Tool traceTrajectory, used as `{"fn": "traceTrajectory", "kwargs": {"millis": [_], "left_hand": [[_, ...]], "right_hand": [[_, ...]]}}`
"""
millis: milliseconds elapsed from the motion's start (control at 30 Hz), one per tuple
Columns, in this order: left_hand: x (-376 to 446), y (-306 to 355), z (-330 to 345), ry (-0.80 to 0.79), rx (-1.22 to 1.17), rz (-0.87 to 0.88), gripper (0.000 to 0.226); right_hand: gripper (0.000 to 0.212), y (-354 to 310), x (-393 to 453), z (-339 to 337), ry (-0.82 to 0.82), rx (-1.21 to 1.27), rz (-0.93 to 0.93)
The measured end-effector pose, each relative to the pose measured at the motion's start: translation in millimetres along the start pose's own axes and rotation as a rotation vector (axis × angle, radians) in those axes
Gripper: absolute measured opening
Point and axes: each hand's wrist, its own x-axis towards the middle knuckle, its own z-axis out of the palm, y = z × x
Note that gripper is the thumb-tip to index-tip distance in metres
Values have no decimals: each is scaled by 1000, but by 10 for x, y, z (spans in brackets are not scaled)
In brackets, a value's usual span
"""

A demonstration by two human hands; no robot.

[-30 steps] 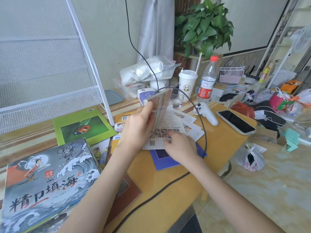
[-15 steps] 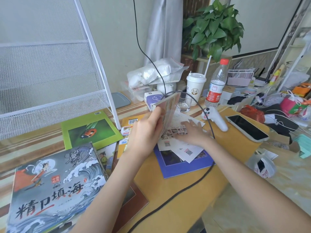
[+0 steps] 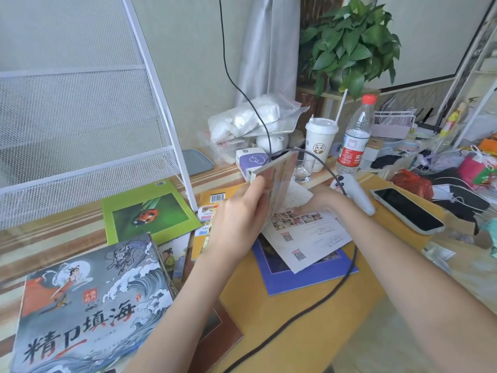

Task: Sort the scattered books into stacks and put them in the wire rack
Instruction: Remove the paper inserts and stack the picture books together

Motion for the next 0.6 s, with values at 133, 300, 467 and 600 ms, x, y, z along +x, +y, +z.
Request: {"fn": "traceTrajectory", "kwargs": {"millis": [133,300,467,600], "left_hand": [[-9,18,13,-6,12,-6,28],[-5,41,7,7,13,10,26],[4,34,-23,24,14,43,17],[6,26,-36,36,3,50,7]], "right_hand": [[97,-81,-178,-70,-32,-72,99],[99,-73,-250,-118,-105,-28,157],[75,54,-305,-183,-117,517,172],[27,55,-435,-117,-295,1010,157]]}}
